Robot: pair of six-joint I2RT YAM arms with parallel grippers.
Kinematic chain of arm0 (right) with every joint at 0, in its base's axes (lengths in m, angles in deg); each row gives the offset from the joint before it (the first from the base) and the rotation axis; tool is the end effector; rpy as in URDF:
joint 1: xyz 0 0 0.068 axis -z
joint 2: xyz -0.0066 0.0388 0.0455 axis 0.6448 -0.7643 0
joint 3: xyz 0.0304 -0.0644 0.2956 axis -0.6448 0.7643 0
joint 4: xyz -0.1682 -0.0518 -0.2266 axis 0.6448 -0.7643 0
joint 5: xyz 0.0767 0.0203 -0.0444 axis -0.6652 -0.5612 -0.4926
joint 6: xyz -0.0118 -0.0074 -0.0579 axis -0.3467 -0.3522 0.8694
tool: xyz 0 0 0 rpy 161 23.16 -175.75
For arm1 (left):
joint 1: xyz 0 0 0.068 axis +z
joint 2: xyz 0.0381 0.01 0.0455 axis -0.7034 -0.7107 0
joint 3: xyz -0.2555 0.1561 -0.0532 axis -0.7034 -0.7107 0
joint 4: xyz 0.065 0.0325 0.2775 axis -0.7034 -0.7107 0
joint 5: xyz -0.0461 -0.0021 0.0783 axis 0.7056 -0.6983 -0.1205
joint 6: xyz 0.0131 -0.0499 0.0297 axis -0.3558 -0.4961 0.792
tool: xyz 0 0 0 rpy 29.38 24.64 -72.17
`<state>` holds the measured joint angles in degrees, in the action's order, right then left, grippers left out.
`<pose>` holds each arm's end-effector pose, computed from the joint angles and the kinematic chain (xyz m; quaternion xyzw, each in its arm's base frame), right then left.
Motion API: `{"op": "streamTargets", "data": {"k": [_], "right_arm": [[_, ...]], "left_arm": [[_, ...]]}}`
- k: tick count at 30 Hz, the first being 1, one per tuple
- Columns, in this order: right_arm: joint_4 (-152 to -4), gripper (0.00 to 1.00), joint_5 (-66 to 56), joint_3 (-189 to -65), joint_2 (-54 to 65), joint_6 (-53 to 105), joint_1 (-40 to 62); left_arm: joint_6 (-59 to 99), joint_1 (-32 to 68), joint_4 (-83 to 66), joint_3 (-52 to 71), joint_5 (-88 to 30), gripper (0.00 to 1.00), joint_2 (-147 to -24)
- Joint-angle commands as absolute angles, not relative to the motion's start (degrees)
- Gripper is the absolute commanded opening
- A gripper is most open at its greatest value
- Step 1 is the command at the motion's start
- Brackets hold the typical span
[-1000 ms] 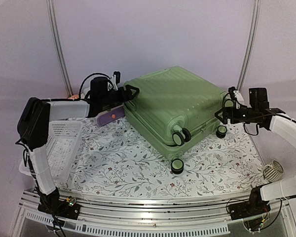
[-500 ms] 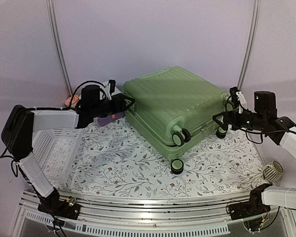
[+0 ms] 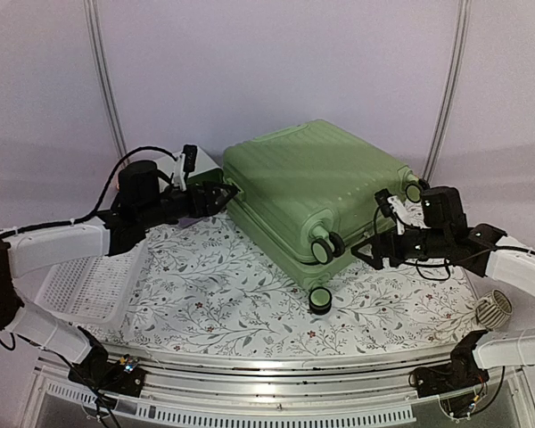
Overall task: Open, take out, and arrange the luggage
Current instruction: Adjust the luggage at the center of the board.
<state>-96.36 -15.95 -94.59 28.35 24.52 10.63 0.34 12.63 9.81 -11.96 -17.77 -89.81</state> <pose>0.1998 0.1291 0.2879 -0.2361 0.8418 0.2846 0.3932 0.2860 -0.1962 0.3075 0.1137 0.7483 -0.4454 0.4784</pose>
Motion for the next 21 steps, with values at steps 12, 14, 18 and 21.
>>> {"op": "streamTargets", "data": {"k": [12,14,18,21], "right_arm": [[-82.5,0.92,-9.6,-109.1,4.8,25.8,-17.2],[-82.4,0.92,-9.4,-111.0,2.5,28.3,-20.1],[-85.9,0.93,-7.8,-114.8,-1.5,32.0,-22.5],[-87.1,0.94,-4.8,-114.4,-1.2,31.1,-22.4]], "left_arm": [[6.5,9.6,7.2,-18.2,-21.0,0.81,-82.1],[6.6,9.0,8.0,-19.0,-20.6,0.81,-82.1],[7.7,6.6,8.1,-19.4,-20.0,0.81,-82.2],[8.6,4.2,8.0,-19.9,-21.2,0.81,-82.2]]}}
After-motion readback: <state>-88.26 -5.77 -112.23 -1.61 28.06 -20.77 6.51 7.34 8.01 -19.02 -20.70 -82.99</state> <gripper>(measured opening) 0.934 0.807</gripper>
